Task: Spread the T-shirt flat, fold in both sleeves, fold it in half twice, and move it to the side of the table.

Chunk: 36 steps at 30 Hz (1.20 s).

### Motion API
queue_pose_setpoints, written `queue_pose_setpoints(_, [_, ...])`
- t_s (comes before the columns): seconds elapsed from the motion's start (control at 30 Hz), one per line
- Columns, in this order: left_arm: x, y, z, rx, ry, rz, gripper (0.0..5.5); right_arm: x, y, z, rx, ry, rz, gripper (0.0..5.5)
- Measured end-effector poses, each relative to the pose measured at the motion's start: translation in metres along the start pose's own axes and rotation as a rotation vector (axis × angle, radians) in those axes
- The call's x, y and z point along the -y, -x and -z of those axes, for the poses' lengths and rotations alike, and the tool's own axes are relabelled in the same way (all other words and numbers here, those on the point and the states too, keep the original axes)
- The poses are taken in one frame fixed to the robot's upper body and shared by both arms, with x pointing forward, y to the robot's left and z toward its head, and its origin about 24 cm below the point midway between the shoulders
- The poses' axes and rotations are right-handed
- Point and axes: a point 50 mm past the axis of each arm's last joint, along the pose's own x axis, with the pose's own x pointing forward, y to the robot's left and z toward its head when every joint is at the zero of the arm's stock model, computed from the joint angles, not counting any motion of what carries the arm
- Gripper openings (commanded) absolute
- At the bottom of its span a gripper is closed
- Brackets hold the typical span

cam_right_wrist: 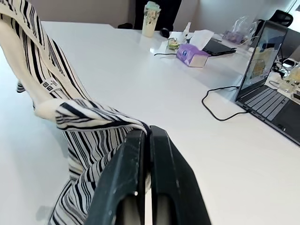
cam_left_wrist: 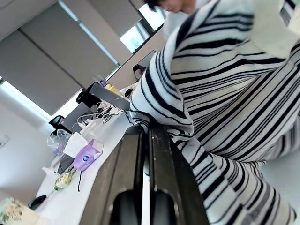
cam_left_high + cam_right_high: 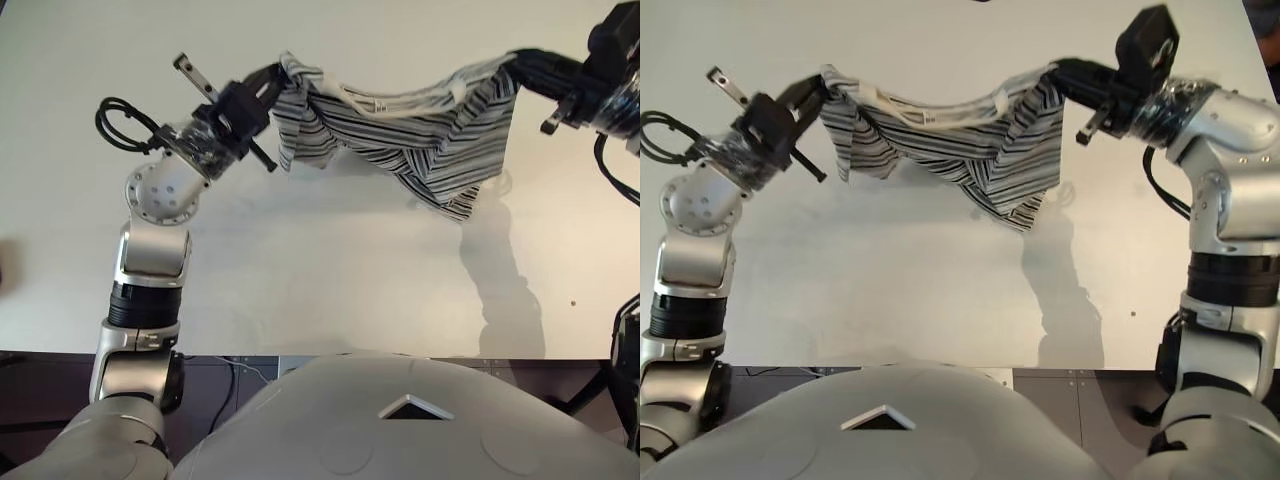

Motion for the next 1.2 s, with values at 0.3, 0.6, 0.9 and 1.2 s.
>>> queue_pose_setpoints(0.3, [-0.094, -0.062, -0.005, -0.034, -0.140, -0.106, 0.12, 0.073, -0.056, -0.064, 0.121, 0.250, 0.395, 0.10])
queue_pose_setpoints(0.6, [-0.165, -0.096, -0.055, -0.025, -0.302, -0.232, 0.12, 0.090, -0.080, -0.131, 0.225, 0.505, 0.629, 0.10])
queue_pose_setpoints(0.9, [-0.189, -0.091, -0.082, 0.028, -0.339, -0.249, 0.12, 0.093, -0.075, -0.159, 0.301, 0.545, 0.688, 0.10])
queue_pose_setpoints(1.2, [-0.140, -0.047, -0.039, 0.140, -0.261, 0.238, 0.12, 0.071, -0.033, -0.106, 0.401, 0.395, 0.166, 0.10])
